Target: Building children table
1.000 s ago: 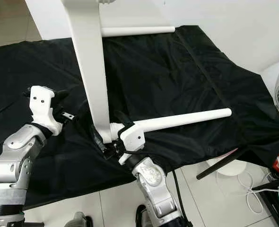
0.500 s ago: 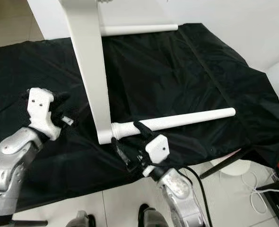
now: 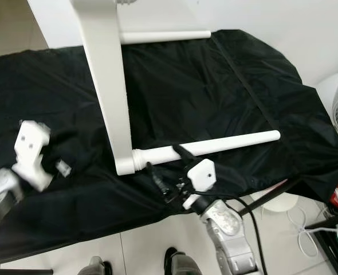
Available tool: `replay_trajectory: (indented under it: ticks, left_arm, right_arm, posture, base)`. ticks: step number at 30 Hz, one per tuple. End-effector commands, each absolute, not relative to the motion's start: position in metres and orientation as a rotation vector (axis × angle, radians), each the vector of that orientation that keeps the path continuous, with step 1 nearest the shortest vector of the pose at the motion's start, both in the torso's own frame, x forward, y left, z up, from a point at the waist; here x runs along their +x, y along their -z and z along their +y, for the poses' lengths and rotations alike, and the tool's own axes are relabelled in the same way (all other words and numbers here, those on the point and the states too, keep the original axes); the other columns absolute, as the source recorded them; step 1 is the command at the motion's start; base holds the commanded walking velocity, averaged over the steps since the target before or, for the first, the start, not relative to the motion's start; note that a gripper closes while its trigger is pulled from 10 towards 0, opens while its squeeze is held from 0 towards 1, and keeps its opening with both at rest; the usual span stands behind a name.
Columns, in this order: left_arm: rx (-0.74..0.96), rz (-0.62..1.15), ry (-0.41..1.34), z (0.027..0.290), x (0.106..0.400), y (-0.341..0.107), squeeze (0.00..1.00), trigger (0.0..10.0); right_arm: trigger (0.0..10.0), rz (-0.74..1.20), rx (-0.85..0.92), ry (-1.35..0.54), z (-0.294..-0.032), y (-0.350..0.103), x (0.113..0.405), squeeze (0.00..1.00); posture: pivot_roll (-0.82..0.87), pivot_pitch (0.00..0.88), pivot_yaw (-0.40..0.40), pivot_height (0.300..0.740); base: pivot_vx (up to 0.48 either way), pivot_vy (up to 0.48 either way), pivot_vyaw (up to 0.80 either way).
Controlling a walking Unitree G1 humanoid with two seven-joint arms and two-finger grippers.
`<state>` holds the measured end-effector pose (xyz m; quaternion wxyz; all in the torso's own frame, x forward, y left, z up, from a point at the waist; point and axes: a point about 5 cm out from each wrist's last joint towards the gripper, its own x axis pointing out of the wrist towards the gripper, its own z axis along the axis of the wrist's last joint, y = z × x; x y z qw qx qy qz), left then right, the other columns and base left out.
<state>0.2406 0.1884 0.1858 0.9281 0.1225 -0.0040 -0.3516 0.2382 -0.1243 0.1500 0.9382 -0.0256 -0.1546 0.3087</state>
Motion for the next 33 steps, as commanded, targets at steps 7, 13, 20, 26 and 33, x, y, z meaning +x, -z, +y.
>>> replay_trajectory:
  ticks: [7, 13, 20, 26, 33]
  left_arm:
    - [0.163, 0.105, 0.895, 0.176, 0.214, -0.172, 0.0, 10.0]
    - [0.072, 0.085, 0.927, 0.159, 0.211, -0.175, 0.0, 10.0]
    - [-0.035, 0.084, 1.095, 0.129, 0.205, -0.171, 0.0, 10.0]
    - [-0.144, 0.099, 1.261, 0.117, 0.202, -0.176, 0.0, 10.0]
    - [-0.136, 0.091, 1.329, 0.104, 0.211, -0.178, 0.0, 10.0]
  right_arm:
    - [10.0, -0.281, -0.058, -0.653, -0.129, -0.144, 0.248, 0.0]
    - [10.0, -0.299, -0.047, -0.64, -0.127, -0.15, 0.252, 0.0]
    - [10.0, -0.325, -0.01, -0.554, -0.129, -0.155, 0.263, 0.0]
    - [10.0, -0.358, 0.008, -0.441, -0.123, -0.163, 0.279, 0.0]
    - [10.0, -0.322, -0.018, -0.335, -0.116, -0.16, 0.296, 0.0]
  posture:
    - [0.15, 0.15, -0.055, 0.74]
    - [0.15, 0.132, -0.062, 0.74]
    - [0.13, 0.125, -0.077, 0.74]
    - [0.12, 0.13, -0.072, 0.74]
    - [0.11, 0.126, -0.046, 0.74]
  base:
    - [0.0, 0.0, 0.0]
    - [0.0, 0.0, 0.0]
    - [0.0, 0.0, 0.0]
    - [0.0, 0.0, 0.0]
    - [0.0, 0.0, 0.0]
